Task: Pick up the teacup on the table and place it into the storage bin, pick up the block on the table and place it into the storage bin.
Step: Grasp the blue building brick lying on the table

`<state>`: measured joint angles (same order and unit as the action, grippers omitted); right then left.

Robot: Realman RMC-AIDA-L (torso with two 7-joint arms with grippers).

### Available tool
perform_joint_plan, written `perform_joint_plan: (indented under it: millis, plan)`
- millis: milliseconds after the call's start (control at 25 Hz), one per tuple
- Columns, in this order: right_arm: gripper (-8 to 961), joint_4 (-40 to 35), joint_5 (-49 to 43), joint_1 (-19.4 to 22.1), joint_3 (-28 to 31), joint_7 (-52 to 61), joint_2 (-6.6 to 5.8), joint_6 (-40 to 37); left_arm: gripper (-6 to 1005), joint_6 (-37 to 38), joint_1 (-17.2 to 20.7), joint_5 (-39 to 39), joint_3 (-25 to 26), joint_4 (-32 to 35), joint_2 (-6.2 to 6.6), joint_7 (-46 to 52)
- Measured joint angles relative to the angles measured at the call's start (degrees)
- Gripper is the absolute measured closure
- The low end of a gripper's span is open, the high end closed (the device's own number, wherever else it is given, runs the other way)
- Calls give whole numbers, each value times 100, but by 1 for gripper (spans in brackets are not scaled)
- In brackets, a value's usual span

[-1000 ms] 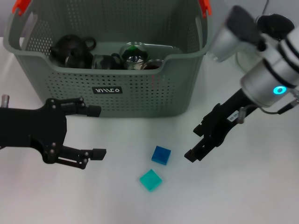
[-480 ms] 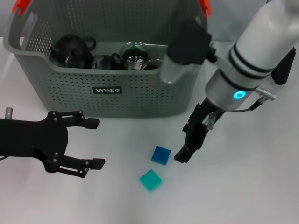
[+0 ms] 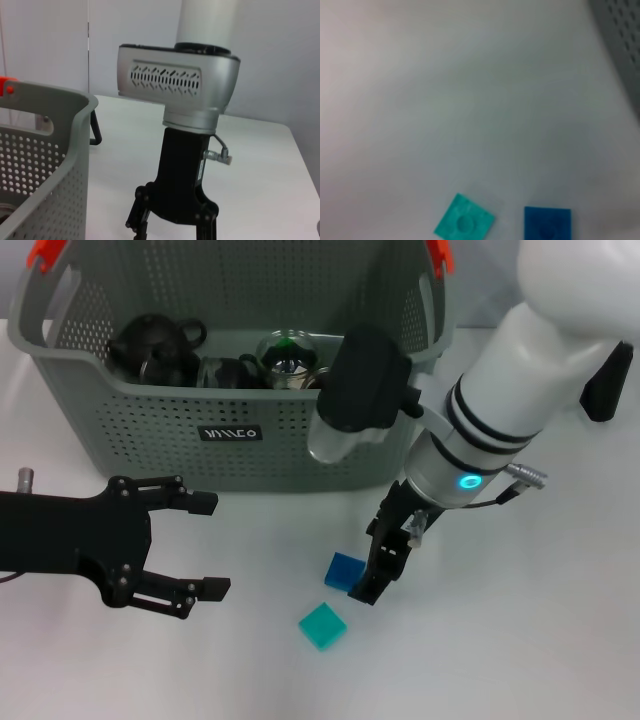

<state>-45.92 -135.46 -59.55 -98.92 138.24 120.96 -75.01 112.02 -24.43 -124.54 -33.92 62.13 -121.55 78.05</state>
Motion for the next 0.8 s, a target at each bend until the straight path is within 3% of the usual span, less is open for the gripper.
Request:
perform_joint_plan:
  millis: [320,800]
  plan:
    - [41,125,223,39,-564,141,22,524,54,-3,0,12,8,-5,-1,-3]
    - [45,131,353,77,-799,152,31,808,54,-84,-7,42,14,-137,-9,-70]
